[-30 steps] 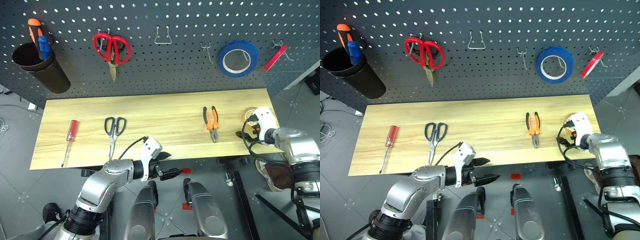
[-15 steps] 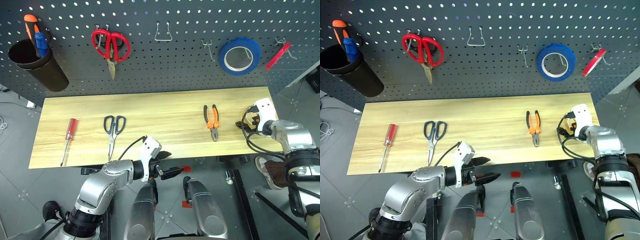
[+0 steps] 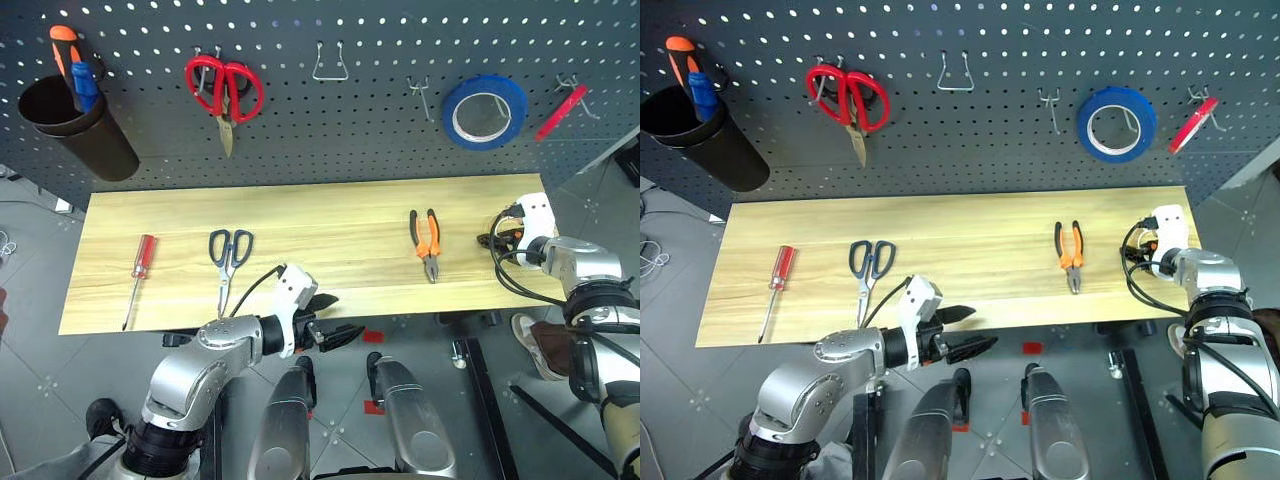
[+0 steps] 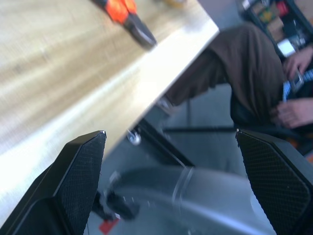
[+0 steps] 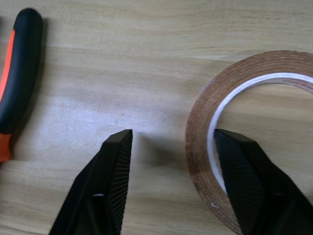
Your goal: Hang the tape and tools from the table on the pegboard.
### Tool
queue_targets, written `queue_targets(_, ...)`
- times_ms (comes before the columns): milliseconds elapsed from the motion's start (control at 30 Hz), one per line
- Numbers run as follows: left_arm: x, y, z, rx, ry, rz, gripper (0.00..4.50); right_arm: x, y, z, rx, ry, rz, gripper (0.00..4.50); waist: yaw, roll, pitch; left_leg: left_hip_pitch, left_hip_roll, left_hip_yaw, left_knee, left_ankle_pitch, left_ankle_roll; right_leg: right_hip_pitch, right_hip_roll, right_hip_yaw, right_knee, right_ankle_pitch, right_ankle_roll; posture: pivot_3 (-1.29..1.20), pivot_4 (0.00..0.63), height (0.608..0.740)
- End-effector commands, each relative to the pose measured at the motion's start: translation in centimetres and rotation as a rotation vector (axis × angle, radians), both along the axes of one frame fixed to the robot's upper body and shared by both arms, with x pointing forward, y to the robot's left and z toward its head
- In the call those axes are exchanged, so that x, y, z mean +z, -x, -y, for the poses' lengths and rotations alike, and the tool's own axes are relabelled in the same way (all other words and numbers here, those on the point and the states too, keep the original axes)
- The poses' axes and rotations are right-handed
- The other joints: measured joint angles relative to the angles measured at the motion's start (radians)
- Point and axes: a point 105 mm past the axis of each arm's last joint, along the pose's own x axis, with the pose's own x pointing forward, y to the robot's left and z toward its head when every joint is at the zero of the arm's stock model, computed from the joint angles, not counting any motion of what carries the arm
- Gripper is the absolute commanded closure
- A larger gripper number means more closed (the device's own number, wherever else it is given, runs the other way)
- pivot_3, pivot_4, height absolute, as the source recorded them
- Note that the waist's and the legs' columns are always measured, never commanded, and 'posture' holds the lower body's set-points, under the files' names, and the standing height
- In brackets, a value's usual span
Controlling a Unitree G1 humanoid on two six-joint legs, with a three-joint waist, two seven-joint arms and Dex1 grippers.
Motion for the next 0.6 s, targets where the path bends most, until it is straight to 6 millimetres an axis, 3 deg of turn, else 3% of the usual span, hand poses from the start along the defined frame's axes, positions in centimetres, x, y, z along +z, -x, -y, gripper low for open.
queue_targets(33, 1.5, -0.9, 0.7, 0.033, 0.047, 0.070, 0.00, -1.2, 0.7, 0.2, -0.003, 0.024, -0.042, 1.57, 0.000, -0.001, 0.000, 0.000, 0.000, 0.000, 0.000, 0.000, 0.000, 0.000, 0.000, 0.000, 0.000, 0.000, 0.000, -0.04, 0.488, 0.740)
queue_targets(233, 4.4, -2.8, 1.8, 0.092, 0.105, 0.172, 0.00, -3.4, 1.6, 0.1, -0.022, 0.055, -0.090, 1.57, 0.005, -0.004, 0.002, 0.000, 0.000, -0.001, 0.000, 0.000, 0.000, 0.000, 0.000, -0.001, 0.000, 0.000, 0.000, -0.04, 0.495, 0.740)
queue_targets(400, 7.2, -3.7, 2.7, 0.099, 0.171, 0.239, 0.00, -3.5, 1.7, 1.0, -0.074, 0.070, -0.075, 2.75, 0.009, -0.007, 0.004, 0.000, 0.000, -0.001, 0.000, 0.000, -0.001, 0.001, 0.000, -0.002, 0.000, 0.000, 0.000, -0.04, 0.493, 0.740)
queue_targets(533, 5.9, -3.0, 2.7, 0.040, 0.101, 0.234, 0.00, -2.7, 1.5, 1.2, -0.079, 0.067, -0.054, 4.04, 0.005, -0.007, 0.004, 0.001, 0.000, -0.001, 0.000, 0.002, -0.005, 0.001, 0.000, -0.001, 0.000, 0.001, 0.000, -0.04, 0.493, 0.740)
queue_targets(600, 4.8, -2.6, 2.3, 0.017, 0.045, 0.232, 0.00, -2.4, 1.4, 1.2, -0.081, 0.068, -0.044, 4.08, 0.005, -0.007, 0.004, 0.001, 0.001, -0.001, -0.001, 0.002, -0.005, 0.001, 0.001, -0.001, 0.000, 0.001, -0.001, -0.04, 0.493, 0.740)
